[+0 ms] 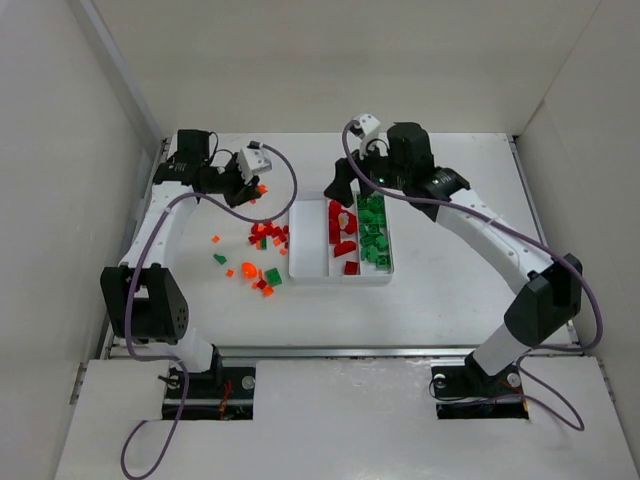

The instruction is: Sort the legos into containers by color

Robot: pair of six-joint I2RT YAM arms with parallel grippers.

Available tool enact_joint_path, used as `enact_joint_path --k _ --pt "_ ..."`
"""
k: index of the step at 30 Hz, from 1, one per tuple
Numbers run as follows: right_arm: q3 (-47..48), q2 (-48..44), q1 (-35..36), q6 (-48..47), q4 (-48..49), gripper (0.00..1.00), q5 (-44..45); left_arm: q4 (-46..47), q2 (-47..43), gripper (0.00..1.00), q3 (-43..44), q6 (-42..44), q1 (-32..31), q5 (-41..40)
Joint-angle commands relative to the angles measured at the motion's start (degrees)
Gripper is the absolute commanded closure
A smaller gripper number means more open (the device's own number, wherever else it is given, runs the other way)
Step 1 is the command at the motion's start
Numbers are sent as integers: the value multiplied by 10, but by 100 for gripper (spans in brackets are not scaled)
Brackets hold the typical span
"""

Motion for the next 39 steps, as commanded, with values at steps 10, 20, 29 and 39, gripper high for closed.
enact_joint_path --k 10,20,29,39 --pt "190 125 27 127 73 10 -157 208 -132 100 -49 -126 -123 -8" --pt "197 152 4 201 74 37 -170 321 -171 100 -118 -157 -203 -122" --pt "198 159 4 201 74 52 -188 362 -176 100 -141 -157 -203 -140" --pt "223 189 4 201 63 81 -220 401 -176 100 -141 -183 -211 -140"
